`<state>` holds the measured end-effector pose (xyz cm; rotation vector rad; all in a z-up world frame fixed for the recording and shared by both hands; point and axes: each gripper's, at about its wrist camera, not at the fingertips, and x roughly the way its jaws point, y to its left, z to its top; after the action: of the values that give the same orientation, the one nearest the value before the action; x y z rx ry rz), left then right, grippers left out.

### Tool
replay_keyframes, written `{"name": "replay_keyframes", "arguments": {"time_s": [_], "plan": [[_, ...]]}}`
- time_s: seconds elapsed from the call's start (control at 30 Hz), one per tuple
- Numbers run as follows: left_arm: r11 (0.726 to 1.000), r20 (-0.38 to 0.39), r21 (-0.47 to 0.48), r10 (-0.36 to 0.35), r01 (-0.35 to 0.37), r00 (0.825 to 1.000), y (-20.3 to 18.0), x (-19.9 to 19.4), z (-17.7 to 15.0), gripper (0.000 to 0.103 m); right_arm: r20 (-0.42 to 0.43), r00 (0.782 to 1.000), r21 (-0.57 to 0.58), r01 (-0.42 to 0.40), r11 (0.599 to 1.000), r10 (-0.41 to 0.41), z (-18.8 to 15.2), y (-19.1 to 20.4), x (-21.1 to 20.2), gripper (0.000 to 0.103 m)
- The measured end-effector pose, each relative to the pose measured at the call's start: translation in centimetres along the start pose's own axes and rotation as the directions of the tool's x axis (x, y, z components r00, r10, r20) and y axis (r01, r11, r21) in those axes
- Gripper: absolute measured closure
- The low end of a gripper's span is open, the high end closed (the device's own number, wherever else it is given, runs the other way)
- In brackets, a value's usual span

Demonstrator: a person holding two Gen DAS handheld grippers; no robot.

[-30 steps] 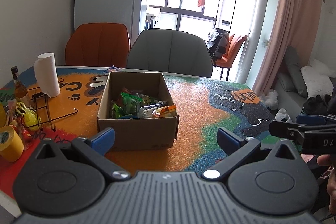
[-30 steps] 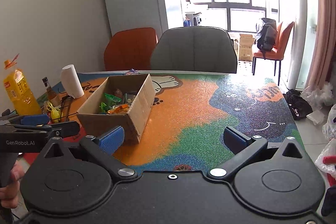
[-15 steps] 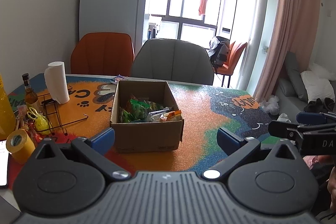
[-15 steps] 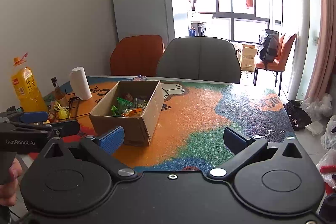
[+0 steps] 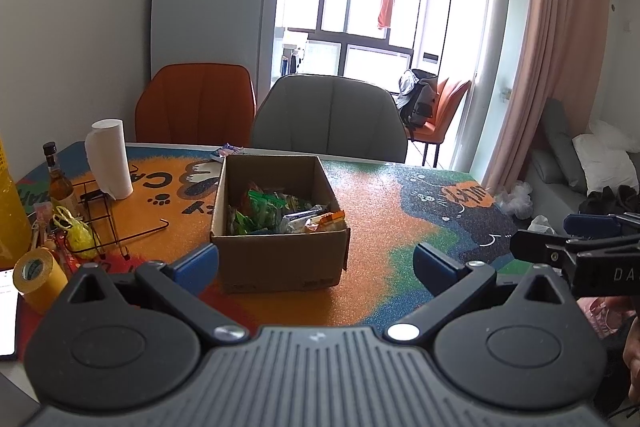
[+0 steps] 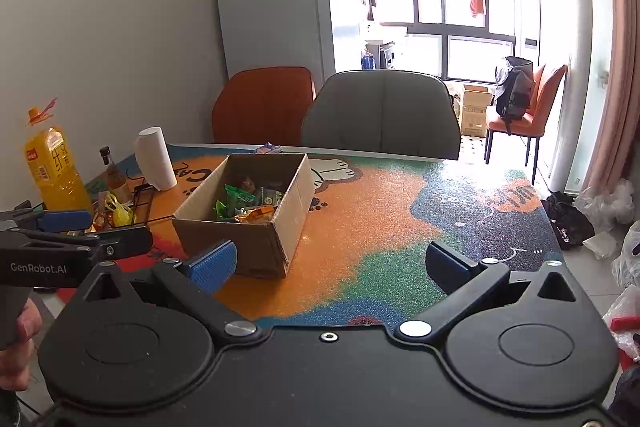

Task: Organize snacks

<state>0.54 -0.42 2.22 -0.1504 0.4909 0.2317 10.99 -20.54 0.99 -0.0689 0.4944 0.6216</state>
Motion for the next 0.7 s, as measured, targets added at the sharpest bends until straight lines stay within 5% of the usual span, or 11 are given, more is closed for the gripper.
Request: {"name": "replay_keyframes", "arguments": {"time_s": [0.7], "plan": [[1.0, -0.002, 0.007, -0.005, 0.005, 1.0, -0.04, 0.16, -0.17, 0.0, 0.011, 1.0, -0.012, 0.017, 1.0, -0.017, -0.21, 0.53, -0.12, 0.0]]}}
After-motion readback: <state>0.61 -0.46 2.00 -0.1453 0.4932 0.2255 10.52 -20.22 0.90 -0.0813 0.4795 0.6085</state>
